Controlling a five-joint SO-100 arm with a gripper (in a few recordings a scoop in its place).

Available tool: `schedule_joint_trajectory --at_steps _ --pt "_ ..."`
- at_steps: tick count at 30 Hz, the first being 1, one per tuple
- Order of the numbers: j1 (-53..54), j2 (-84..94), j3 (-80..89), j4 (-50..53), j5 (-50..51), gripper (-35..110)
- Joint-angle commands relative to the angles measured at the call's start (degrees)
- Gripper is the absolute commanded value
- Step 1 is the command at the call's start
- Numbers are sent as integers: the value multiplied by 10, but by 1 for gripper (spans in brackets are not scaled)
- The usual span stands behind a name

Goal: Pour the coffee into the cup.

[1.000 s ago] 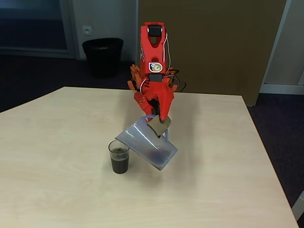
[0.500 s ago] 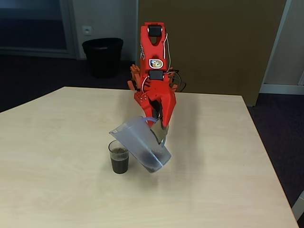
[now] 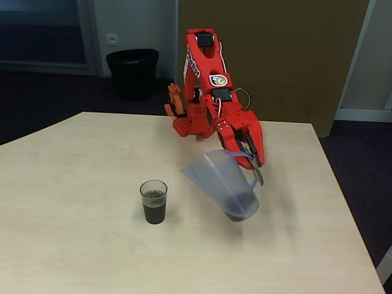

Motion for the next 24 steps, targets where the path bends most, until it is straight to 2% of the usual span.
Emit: schedule_joint_trajectory --at_steps 1,7,13,18,24 --pt "-52 46 3 49 -86 0" --pt "-121 52 -9 178 -200 0" --pt "-181 45 -26 251 -237 0" --pt "-214 23 -38 272 -278 0" --pt "-234 -12 -28 238 -288 0"
